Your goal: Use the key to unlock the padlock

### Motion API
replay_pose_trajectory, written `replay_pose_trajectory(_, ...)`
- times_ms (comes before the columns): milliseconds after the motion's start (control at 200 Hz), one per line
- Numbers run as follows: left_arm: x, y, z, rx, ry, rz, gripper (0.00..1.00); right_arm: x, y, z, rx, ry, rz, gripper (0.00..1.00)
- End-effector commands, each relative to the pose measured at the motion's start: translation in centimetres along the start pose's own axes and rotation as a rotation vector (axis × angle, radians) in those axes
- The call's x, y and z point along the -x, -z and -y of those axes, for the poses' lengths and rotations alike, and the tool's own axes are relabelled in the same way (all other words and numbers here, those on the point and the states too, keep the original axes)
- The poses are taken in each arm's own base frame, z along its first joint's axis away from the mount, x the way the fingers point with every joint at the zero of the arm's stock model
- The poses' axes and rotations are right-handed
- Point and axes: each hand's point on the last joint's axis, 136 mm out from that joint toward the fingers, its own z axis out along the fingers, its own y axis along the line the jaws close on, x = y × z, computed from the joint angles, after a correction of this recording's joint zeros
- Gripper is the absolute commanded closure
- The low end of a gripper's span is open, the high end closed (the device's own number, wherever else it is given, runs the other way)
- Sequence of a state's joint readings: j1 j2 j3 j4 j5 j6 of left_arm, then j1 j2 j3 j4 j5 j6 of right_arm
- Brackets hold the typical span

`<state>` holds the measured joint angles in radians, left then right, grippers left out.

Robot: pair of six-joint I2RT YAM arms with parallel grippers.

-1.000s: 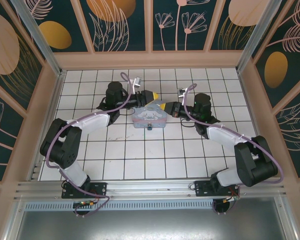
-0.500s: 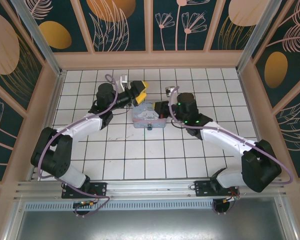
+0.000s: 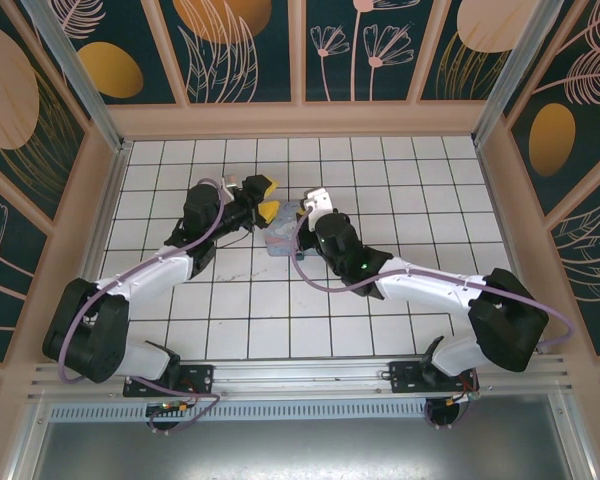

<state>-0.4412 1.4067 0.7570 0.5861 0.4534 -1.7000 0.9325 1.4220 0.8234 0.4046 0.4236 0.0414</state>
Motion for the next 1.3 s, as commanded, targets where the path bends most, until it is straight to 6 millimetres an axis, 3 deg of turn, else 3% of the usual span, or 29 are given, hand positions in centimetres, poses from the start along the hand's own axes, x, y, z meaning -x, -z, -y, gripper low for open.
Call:
replay_pose_trajectory(0, 0.5, 0.2, -1.0, 0.026, 0.064, 0.036, 0.39, 2.1, 0.4, 0.1, -0.016, 0.007, 0.096, 1.0)
replay_pose_trajectory(550, -0.9, -2.2, 0.1, -0.003, 0.07, -0.011, 0.43, 2.6, 0.1, -1.4, 0.063, -0.021, 0.099, 1.0)
replay_pose_trajectory(876, -2.0, -3.3, 0.0, -0.002, 0.068, -0.04, 0.6, 2.1, -0.6, -1.6, 0.064, -0.023, 0.087, 1.0)
replay_pose_trajectory(1291, -2.1, -3.7, -1.0, 0.017, 0.073, -0.041, 0.73, 1.9, -0.7, -1.3, 0.06, -0.03, 0.082, 1.0)
